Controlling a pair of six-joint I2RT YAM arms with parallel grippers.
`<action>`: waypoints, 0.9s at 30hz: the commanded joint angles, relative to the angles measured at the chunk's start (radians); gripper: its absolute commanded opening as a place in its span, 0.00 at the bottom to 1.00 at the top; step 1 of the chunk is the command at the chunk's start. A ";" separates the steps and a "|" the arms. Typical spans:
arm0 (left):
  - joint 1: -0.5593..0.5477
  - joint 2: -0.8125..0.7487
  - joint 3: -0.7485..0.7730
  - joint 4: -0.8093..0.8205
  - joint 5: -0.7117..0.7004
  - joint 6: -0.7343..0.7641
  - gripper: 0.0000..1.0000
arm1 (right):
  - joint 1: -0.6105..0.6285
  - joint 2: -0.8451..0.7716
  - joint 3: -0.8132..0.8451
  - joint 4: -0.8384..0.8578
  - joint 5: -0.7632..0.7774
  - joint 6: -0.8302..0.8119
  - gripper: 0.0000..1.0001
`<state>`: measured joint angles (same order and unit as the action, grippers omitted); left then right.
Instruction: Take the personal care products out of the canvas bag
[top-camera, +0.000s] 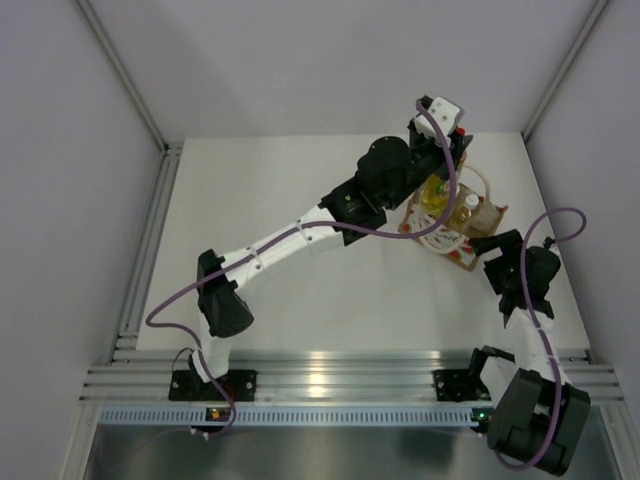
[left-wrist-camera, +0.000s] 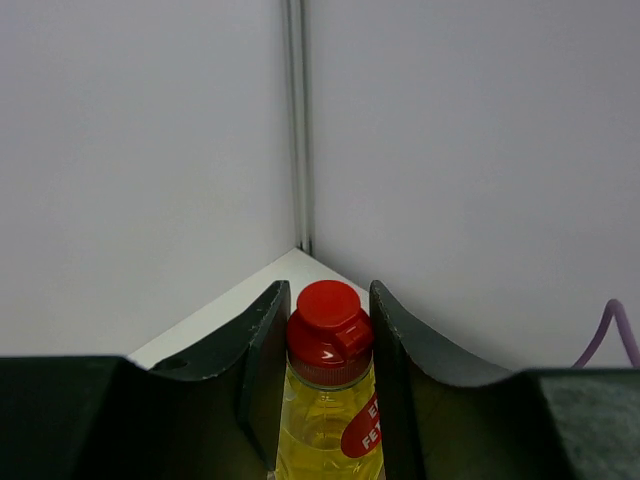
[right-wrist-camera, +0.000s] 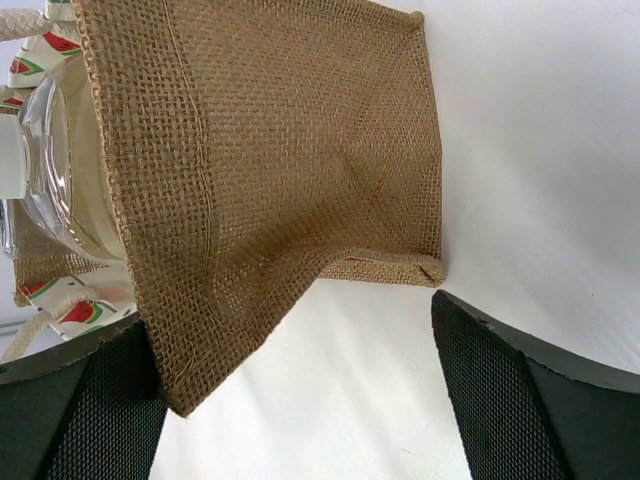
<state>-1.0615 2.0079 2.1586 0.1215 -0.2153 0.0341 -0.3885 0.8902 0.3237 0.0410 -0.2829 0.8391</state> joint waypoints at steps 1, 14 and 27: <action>0.035 -0.178 -0.104 0.191 -0.036 0.032 0.00 | -0.027 -0.004 0.009 -0.024 0.051 -0.040 0.99; 0.262 -0.466 -0.704 0.409 -0.117 -0.102 0.00 | -0.027 -0.089 0.077 -0.102 0.007 -0.090 0.99; 0.331 -0.390 -0.941 0.624 -0.203 -0.134 0.00 | -0.027 -0.117 0.172 -0.199 -0.047 -0.208 1.00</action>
<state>-0.7273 1.6398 1.2137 0.4423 -0.3885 -0.0681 -0.3958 0.7921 0.4355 -0.1139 -0.3157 0.6838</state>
